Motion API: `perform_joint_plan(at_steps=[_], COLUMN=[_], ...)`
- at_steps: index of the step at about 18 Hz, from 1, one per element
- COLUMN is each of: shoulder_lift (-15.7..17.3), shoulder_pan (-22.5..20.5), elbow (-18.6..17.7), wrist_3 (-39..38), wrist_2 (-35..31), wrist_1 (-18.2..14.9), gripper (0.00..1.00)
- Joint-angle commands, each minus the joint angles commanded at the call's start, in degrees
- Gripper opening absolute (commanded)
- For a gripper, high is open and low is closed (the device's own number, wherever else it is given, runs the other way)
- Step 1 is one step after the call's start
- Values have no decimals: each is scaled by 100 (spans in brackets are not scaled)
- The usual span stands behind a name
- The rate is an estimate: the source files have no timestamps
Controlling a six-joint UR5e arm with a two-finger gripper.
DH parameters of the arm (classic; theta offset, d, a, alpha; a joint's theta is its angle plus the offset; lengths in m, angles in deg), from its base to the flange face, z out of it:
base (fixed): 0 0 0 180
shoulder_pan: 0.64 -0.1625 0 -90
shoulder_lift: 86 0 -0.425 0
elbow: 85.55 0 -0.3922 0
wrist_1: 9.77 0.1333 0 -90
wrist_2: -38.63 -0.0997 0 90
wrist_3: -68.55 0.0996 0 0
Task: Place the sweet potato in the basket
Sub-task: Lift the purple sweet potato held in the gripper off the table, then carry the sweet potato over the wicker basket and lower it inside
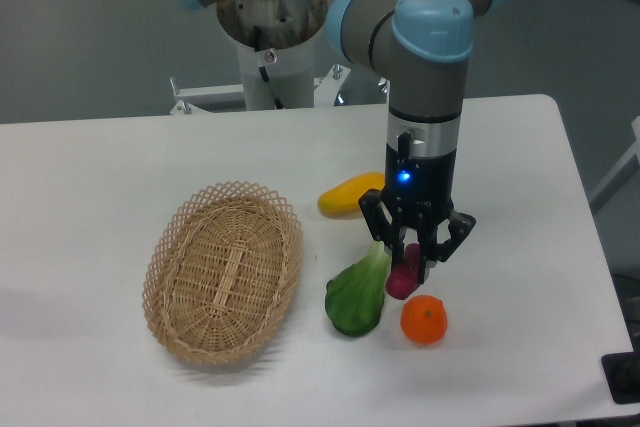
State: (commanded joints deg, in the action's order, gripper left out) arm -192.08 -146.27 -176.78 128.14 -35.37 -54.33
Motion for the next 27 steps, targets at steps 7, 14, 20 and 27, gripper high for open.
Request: perform_joint_plan(at_steps=[7, 14, 20, 27], shoulder_lift=[0, 44, 35, 44], shoulder_pan=[18, 859, 2055, 2970], elbow=[-17, -44, -341, -1159], wrist_3=[-79, -1298, -2294, -2294], wrist_2=[-88, -956, -2072, -3234], wrist_1=[-61, -53, -44, -35], gripper=[15, 15, 15, 15])
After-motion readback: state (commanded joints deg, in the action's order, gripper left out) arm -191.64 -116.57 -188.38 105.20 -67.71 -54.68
